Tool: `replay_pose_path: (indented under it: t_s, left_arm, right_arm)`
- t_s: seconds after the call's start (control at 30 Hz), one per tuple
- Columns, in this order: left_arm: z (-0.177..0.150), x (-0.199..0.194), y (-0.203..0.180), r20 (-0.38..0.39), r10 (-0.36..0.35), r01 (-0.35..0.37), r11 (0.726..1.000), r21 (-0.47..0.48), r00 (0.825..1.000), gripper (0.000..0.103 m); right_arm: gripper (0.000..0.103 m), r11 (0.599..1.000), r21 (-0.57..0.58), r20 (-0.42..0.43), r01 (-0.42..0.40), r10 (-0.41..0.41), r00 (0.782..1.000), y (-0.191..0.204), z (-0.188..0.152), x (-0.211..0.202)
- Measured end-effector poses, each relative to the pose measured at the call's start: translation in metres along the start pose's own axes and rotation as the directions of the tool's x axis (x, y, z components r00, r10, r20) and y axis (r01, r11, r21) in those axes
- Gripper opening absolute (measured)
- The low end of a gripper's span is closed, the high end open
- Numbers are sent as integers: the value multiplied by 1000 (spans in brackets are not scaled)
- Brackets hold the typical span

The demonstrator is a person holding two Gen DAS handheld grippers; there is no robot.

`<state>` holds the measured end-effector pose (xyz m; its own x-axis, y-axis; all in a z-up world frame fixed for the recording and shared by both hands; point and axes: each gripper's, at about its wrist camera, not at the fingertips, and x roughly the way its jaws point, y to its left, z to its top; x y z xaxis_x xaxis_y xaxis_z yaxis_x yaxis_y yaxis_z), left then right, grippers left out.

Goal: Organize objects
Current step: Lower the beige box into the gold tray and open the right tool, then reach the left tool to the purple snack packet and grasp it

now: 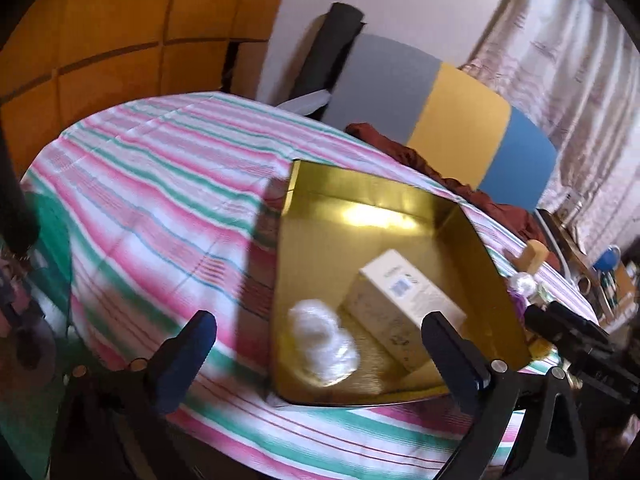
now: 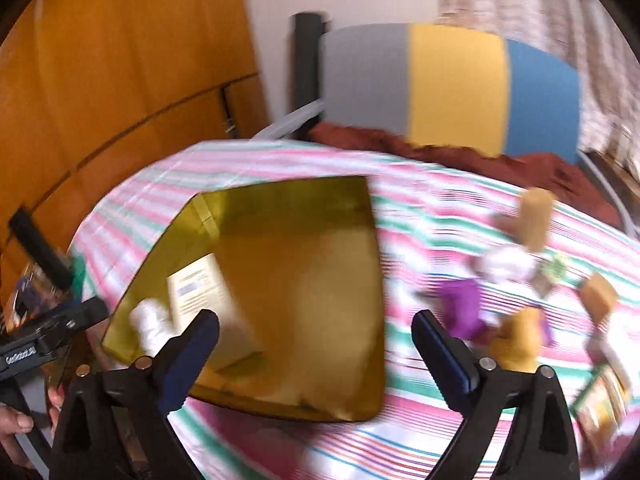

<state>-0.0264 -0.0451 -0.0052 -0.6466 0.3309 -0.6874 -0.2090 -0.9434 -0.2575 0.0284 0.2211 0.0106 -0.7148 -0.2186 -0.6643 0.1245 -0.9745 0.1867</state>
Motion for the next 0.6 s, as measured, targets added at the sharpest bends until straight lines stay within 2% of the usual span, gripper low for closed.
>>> replay_pose_path:
  t_s: [0.17,0.3,0.37,0.5,0.6]
  left_arm:
    - [6,-2,-28,-2,-67,67,995,71,998,103]
    - [6,-2,-64,-5,-120,119,978,171,993,103]
    - [5,-1,-86,-31,-170,172,960,222,985,103]
    - [3,9,-121,-100,-207,228,933,278,973,103]
    - [2,21,-148,-157,-210,249,920,302,965,103]
  right_arm:
    - [101,981,105,19,160,-163,986,-73,-5,-28]
    - [102,942,149,-45,301,-298,954,-134,-13,-34]
    - [102,919,141,-76,367,-360,930,-160,-17,-36]
    - [102,903,106,-123,416,-403,907,-193,-15,-35]
    - [102,893,50,-145,448,-438,888,-205,-14,-27]
